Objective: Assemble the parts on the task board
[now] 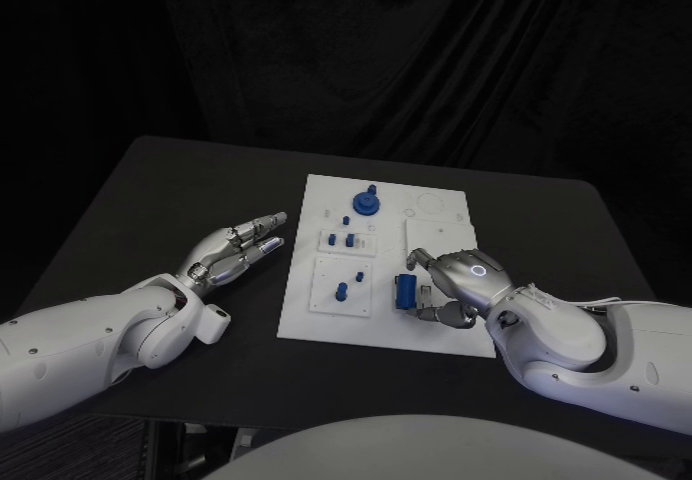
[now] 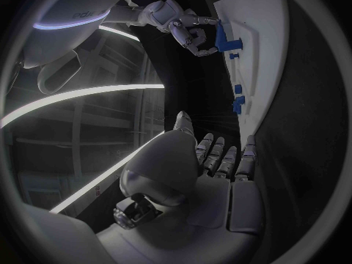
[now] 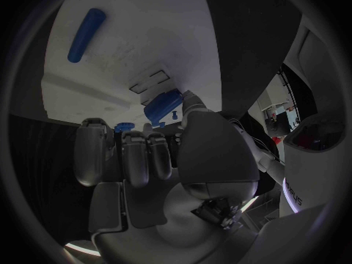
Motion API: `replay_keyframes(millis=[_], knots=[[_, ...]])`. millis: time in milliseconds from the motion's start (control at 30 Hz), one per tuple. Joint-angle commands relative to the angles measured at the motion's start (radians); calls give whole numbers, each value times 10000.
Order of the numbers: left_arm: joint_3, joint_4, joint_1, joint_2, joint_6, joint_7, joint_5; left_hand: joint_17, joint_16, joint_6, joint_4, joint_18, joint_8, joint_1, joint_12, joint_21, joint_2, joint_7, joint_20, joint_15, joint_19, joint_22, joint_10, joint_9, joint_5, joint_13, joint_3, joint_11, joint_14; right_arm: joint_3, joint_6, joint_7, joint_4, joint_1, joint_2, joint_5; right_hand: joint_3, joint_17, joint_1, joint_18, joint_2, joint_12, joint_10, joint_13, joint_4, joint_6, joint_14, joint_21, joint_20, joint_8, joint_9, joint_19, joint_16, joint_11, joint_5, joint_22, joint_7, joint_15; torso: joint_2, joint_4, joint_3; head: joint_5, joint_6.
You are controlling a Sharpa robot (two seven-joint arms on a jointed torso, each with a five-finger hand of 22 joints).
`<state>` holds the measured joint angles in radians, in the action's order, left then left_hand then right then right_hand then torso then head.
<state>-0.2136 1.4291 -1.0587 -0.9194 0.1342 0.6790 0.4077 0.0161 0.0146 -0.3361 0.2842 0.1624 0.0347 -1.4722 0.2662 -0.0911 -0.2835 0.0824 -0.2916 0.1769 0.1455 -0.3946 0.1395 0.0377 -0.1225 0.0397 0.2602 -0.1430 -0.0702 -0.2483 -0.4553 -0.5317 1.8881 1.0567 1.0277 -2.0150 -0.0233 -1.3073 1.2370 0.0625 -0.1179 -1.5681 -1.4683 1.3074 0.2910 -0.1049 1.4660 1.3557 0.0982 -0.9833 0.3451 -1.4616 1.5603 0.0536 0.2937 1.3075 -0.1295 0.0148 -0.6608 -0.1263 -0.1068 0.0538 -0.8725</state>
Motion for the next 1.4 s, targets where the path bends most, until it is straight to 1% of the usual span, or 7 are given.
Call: replay_keyframes(millis=[33, 267, 500, 700, 900, 1000, 1400], knots=[[9, 15, 17, 13, -134, 605, -30, 14, 37, -19, 24, 129, 52, 48, 54, -43, -28, 40, 12, 35, 92, 7, -8, 12, 14, 14, -38, -85, -49, 4, 161, -205, -24, -25, -21, -44, 70, -2401, 15, -90, 71, -26, -1025, 2634, -12, 55, 972, -67, -43, 47, -23, 12, 11, -10, -58, 1933, -181, -7, -3, -9, -5, 16, -1], [9, 8, 19, 17, -147, 593, -30, 15, 38, -18, 23, 128, 51, 49, 89, -47, -28, 39, 11, 37, 95, 6, 22, 12, 14, 19, -43, -116, -52, 5, 210, -228, -118, -25, -114, -42, 89, -2410, -60, -97, 262, -26, -1025, 2634, -15, -124, 975, -46, -17, 16, -126, 5, 15, 44, -79, 1938, -240, -49, -3, -9, -5, -6, -1], [9, 8, 20, 16, -157, 585, -30, 16, 39, -17, 22, 127, 51, 50, 119, -50, -28, 37, 11, 38, 98, 1, 45, 11, 16, 23, -45, -133, -57, 6, 272, -183, -196, -25, -162, 114, 73, -2436, -61, -106, 618, -26, -1025, 2634, -79, -803, 984, 13, 10, -100, -279, -21, 25, 44, -102, 1954, -217, -60, -6, -1, -4, -24, -1], [9, 11, 20, 20, -171, 579, -30, 16, 39, -17, 22, 127, 51, 50, 119, -50, -28, 37, 11, 38, 98, 1, 45, 11, 16, 23, -45, -133, -57, 6, 322, -177, -273, -25, -197, 164, 50, -2435, -28, -102, 702, -26, -1025, 2634, -105, -1016, 983, 1, 10, -68, -340, -12, 25, 48, -101, 1949, -213, -62, -7, -6, -1, -26, -1], [9, 12, 21, 14, -187, 566, -30, 17, 41, -20, 22, 126, 50, 52, 175, -58, -30, 20, 10, 39, 104, 2, 97, 11, 14, 31, -54, -202, -65, 6, 266, -155, -276, -25, -192, 176, 15, -2476, 61, -114, 935, -26, -1025, 2634, -156, -1657, 997, 61, -1, -75, -412, -39, 41, 20, -101, 1966, -161, -41, -9, -12, -2, -47, -1], [9, 14, 22, 7, -197, 559, -30, 17, 41, -20, 22, 126, 50, 52, 175, -58, -30, 20, 10, 39, 104, 2, 97, 11, 14, 31, -54, -202, -65, 6, 198, -104, -258, -25, -176, 179, -26, -2508, 114, -127, 1071, -26, -1025, 2634, -203, -2156, 1008, 125, -25, -13, -452, -70, 54, -13, -101, 1984, -107, -13, -5, -2, -6, -65, -1], [9, 5, 25, 19, -210, 560, -30, 17, 41, -17, 23, 124, 49, 56, 202, -62, -28, 4, 9, 39, 106, 7, 127, 11, 14, 33, -59, -255, -67, 6, -125, 59, -178, -25, -117, 181, -110, -2561, 208, -150, 1329, -26, -1025, 2634, -334, -3015, 1025, 230, -91, 515, -633, -115, 75, -88, -96, 2013, -19, 55, -7, -1, 1, -78, -1]])
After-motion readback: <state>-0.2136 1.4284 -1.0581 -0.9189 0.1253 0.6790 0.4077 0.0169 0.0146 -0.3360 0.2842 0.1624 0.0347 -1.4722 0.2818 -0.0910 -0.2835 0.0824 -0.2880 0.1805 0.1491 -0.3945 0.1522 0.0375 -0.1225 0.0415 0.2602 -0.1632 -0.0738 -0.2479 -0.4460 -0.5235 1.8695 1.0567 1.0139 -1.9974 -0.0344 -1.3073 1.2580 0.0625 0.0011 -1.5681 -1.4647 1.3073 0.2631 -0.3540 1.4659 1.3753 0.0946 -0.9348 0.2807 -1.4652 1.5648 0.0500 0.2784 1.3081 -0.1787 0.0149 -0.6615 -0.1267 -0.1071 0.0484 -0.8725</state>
